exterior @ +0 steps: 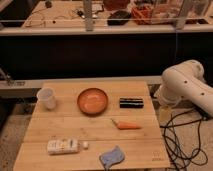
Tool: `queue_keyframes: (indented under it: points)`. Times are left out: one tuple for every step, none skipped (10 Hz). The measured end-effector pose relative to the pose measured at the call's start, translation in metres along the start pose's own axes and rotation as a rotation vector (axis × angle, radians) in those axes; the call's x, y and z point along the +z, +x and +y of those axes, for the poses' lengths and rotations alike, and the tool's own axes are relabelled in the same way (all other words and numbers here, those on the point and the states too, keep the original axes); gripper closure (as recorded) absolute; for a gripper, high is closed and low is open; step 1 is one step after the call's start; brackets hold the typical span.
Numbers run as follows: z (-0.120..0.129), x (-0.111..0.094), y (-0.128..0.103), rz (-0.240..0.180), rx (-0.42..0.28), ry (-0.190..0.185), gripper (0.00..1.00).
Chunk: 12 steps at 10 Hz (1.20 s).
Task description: Pick up the ceramic bowl
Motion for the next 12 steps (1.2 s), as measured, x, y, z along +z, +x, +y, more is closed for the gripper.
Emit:
queue_keyframes:
  points:
    - [-0.006,0.0,-0.003,-0.003,-0.007,0.007,0.2]
    - [-0.006,0.0,-0.003,-0.005,-0.011,0.011,0.2]
    - [-0.006,-0.001,-0.005,-0.008,-0.019,0.021,0.2]
    - [-0.011,0.0,-0.013,-0.01,-0.039,0.039,0.2]
    - [-0.014,0.0,-0.022,-0.013,-0.057,0.049,0.2]
    - [-0.019,0.001,-0.032,-0.017,-0.077,0.063,0.2]
    - [-0.022,0.001,-0.035,-0.019,-0.087,0.069,0.2]
    - [-0.023,0.001,-0.035,-0.021,-0.1,0.075,0.2]
    - [-0.026,0.0,-0.038,-0.028,-0.123,0.085,0.2]
    - [-0.027,0.002,-0.039,-0.032,-0.141,0.089,0.2]
    - [-0.03,0.003,-0.043,-0.039,-0.168,0.096,0.2]
    - [-0.033,0.004,-0.048,-0.044,-0.185,0.101,0.2]
